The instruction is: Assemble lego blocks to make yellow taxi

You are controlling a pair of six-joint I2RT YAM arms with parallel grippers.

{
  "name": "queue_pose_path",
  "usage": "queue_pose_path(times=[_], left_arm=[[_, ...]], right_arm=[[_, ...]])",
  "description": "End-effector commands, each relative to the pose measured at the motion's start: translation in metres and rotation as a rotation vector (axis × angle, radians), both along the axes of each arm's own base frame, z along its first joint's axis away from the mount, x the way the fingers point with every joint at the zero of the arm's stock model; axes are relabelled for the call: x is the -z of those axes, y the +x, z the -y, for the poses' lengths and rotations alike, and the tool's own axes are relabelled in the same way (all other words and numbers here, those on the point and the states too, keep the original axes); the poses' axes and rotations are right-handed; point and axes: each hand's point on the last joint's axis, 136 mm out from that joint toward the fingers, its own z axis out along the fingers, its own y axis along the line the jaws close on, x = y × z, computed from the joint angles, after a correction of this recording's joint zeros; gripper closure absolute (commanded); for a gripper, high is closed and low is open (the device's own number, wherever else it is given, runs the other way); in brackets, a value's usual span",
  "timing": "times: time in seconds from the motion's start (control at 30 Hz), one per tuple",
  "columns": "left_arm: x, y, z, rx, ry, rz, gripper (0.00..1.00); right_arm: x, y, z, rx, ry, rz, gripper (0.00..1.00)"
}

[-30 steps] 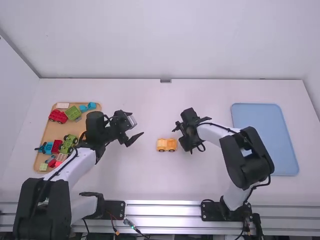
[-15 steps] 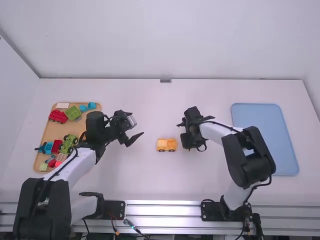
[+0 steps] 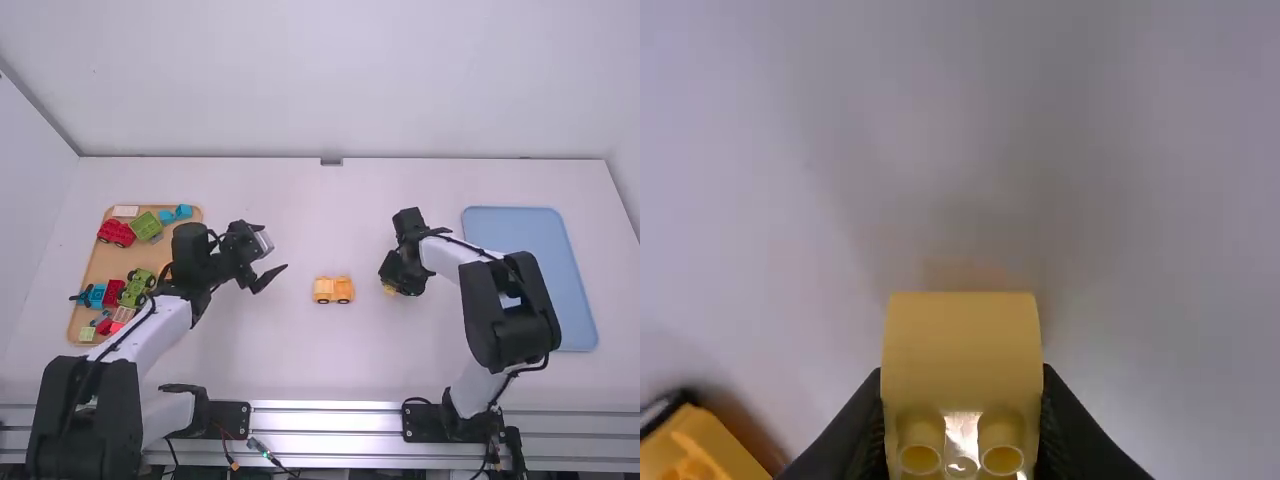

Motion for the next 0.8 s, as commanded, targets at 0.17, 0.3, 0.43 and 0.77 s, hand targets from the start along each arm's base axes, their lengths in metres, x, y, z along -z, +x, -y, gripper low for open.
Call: queue_pose_path(times=[0.17, 0.3, 0.43, 0.77], left_arm=[[0.0007, -0.0011, 0.0023, 0.013, -0.011, -0.007, 0.01], [0.0007, -0.0005, 0.0008, 0.008, -0.011, -0.007, 0.01], [0.0008, -0.0012, 0.0025, 0.013, -0.011, -0.008, 0.01], [0.0005, -0.0015, 0.0031, 0.016, -0.012, -0.007, 0.01]], right_arm=[[-0.0094, 0.0125, 0.0029, 0.27, -0.035, 0.016, 0.87], [-0.0086, 0.0113, 0.0017, 0.325, -0.074, 0.026, 1.0], [-0.0087, 0.0113, -0.0019, 0.437, -0.082, 0.027, 1.0], [-0.0093, 0.0138, -0.0062, 0.517, -0.061, 0.028, 0.8]])
